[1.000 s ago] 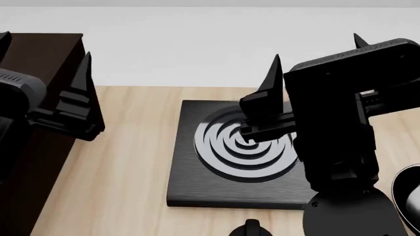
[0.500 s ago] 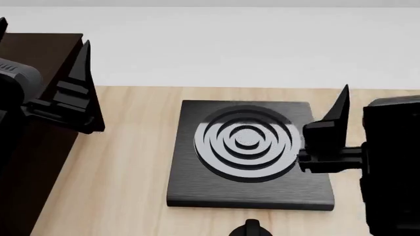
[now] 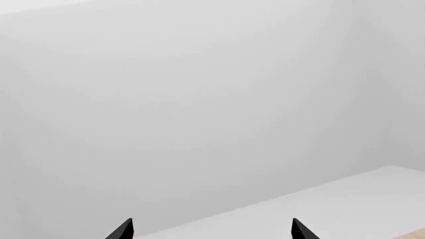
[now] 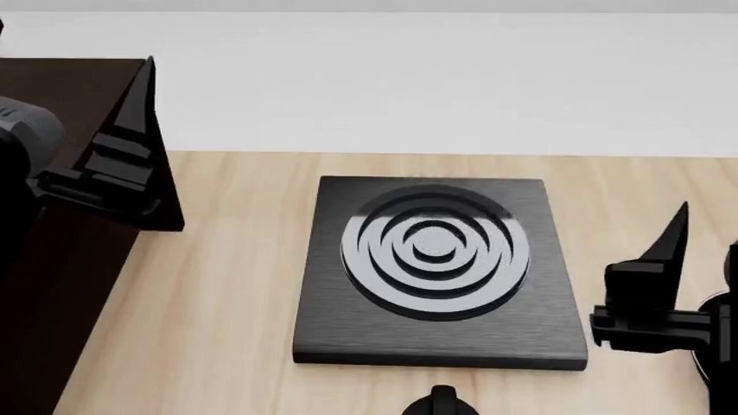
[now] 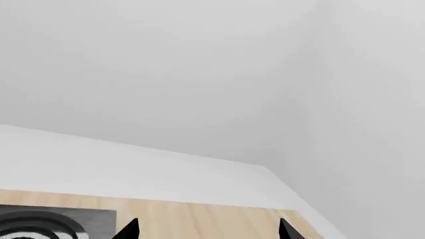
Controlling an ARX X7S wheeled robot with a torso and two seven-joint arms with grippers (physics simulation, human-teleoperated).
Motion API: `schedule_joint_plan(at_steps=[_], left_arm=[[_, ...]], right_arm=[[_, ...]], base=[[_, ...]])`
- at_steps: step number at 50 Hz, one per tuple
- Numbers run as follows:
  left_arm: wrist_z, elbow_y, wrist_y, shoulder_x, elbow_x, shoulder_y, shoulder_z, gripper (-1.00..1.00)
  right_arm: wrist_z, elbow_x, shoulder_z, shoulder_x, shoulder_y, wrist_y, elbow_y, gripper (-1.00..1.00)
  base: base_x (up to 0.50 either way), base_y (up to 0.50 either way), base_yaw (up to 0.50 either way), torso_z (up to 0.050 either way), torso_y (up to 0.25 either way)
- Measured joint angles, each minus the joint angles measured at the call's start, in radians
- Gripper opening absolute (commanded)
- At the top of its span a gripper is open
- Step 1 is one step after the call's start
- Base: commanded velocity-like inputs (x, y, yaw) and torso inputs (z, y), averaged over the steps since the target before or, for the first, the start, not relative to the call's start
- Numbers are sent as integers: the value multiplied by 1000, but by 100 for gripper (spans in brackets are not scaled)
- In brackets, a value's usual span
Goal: Put the frying pan under the cabinet shelf.
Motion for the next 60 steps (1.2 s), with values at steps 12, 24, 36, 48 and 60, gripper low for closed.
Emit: schedule_joint_plan(at_steps=[12,24,36,48,60], left_arm=[[-5,12,-10,-3,-9,-10,0,100],[-16,47,-53,-2,-28,-36,-5,100],[-24,61,-68,0,-38,-49,-1,100],[-31,64,-70,0,-44,-52,2,100],[-35,61,-67,0,-51,-55,2,100]], right_arm=[[-10,-6,69,11,-66,-40,31,100],[-24,-10,158,8,-144,-91,67,100],[-36,-8,225,5,-193,-108,92,100],[-49,-4,311,-13,-257,-113,78,100],[-65,0,395,-39,-335,-111,36,100]], base=[[0,0,0,0,0],[0,0,0,0,0],[0,0,0,0,0],[0,0,0,0,0],[0,0,0,0,0]])
